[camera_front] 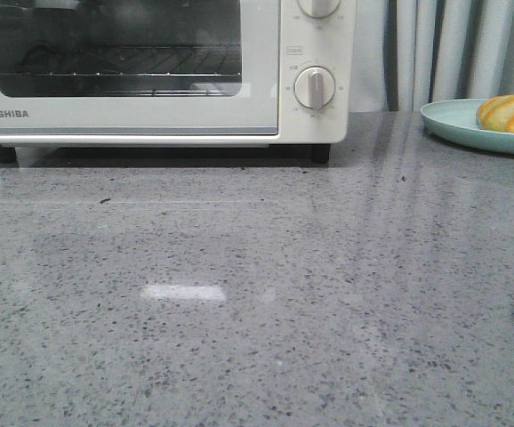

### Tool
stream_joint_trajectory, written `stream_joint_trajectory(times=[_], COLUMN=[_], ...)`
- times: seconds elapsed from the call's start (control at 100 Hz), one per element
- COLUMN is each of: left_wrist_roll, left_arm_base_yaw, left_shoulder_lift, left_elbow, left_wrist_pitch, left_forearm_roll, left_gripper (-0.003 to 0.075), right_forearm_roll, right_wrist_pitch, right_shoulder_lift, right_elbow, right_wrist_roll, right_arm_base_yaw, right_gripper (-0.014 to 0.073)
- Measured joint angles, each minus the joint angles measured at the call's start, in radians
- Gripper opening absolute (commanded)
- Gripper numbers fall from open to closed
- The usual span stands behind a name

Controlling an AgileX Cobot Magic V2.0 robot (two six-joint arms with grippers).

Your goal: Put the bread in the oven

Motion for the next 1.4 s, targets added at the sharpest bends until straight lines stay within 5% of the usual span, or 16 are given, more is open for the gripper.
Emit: stream_joint_trajectory(times=[0.86,1.05,1.14,1.25,1.4], left_wrist_roll=[0.0,0.0,0.0,-0.001,-0.005], left_arm_base_yaw=[0.0,0.0,0.0,0.0,0.0], left_shoulder_lift=[0.0,0.0,0.0,0.0,0.0], left_elbow=[0.0,0.0,0.0,0.0,0.0], left_wrist_pitch=[0.0,-0.012,-0.041,-0.095,-0.149], left_forearm_roll=[0.0,-0.01,-0.111,-0.41,-0.694], left_gripper=[-0.0021,-0.0021,-0.0021,-0.0021,-0.0021], right_forearm_roll=[-0.019,-0.107,-0.116,-0.105,0.07], right_wrist_pitch=[-0.002,-0.152,-0.309,-0.46,-0.551], right_shoulder_lift=[0.0,0.0,0.0,0.0,0.0], right_elbow=[0.0,0.0,0.0,0.0,0.0], right_wrist_roll=[0.0,0.0,0.0,0.017,0.1], right_arm_base_yaw=[0.0,-0.002,-0.004,-0.004,-0.004], right_gripper=[-0.0069,-0.0069,-0.0069,-0.0069,-0.0069])
